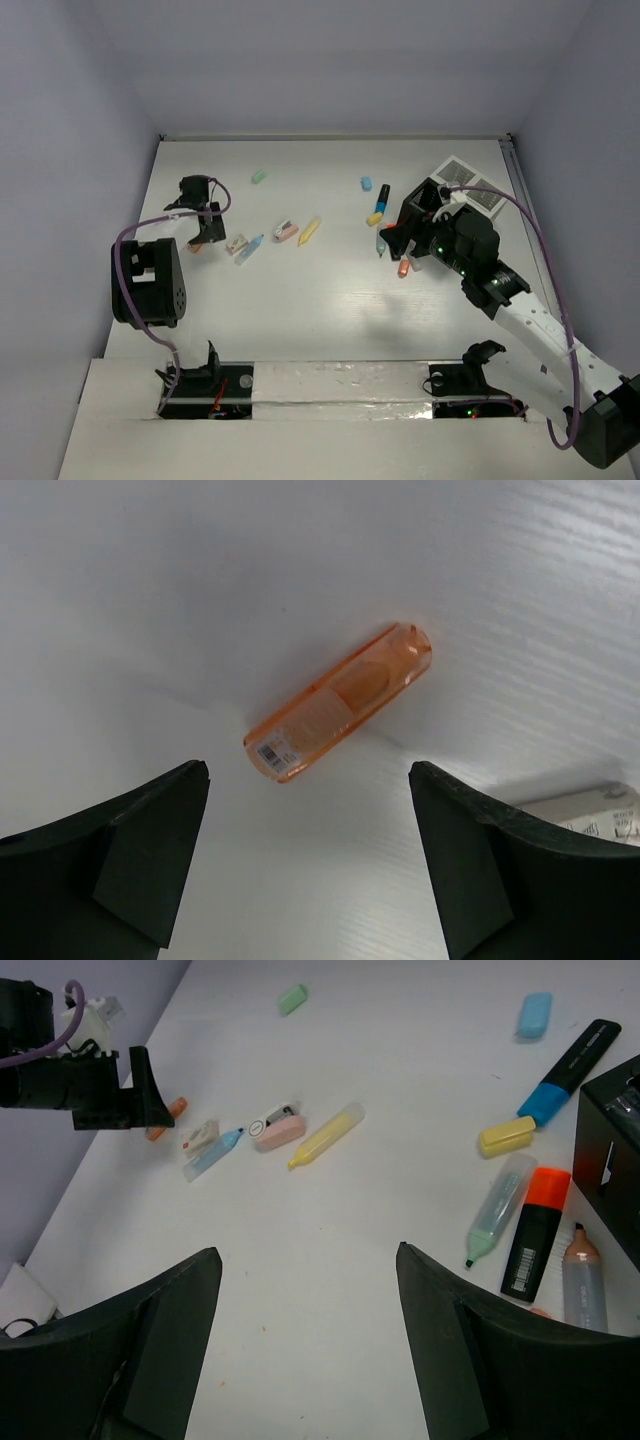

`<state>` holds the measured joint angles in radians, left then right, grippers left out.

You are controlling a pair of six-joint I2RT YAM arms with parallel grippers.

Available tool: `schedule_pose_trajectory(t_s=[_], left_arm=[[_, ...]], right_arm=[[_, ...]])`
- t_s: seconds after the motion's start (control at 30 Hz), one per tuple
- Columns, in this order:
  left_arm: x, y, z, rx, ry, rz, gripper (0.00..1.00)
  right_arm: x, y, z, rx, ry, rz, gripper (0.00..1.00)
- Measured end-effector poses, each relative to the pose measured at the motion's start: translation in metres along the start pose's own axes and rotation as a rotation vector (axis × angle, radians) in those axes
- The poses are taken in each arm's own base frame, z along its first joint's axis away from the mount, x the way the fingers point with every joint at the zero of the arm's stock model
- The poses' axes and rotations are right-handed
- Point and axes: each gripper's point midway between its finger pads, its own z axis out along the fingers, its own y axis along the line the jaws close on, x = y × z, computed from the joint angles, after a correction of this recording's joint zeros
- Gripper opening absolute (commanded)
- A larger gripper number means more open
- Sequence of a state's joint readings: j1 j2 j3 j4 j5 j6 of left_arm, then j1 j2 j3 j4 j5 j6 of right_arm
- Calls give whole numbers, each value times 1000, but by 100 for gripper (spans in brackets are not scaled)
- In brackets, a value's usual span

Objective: Sort the stationery into containers
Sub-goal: Pick up the stationery from the center of the board.

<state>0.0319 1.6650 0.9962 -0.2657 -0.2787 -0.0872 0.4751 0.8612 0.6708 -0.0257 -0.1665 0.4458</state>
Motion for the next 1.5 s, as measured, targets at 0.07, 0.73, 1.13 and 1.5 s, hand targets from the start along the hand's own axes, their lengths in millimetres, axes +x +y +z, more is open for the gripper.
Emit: schedule_pose_trajectory(t_s=[0.07, 0.73, 1.13, 1.5], left_arm=[[-9, 1, 4, 1, -5, -3, 73], [-20, -15, 28, 50, -9, 27, 0], [-78, -6, -46, 84, -237, -57, 0], [-137, -191, -286, 734, -685, 25, 0]], right_arm=[[0, 2, 0, -7, 1, -1, 76], [4, 1, 5, -12, 14, 0, 76], [6, -3, 5, 2, 8, 0, 79], [-33, -4, -39, 76, -174, -20, 84]])
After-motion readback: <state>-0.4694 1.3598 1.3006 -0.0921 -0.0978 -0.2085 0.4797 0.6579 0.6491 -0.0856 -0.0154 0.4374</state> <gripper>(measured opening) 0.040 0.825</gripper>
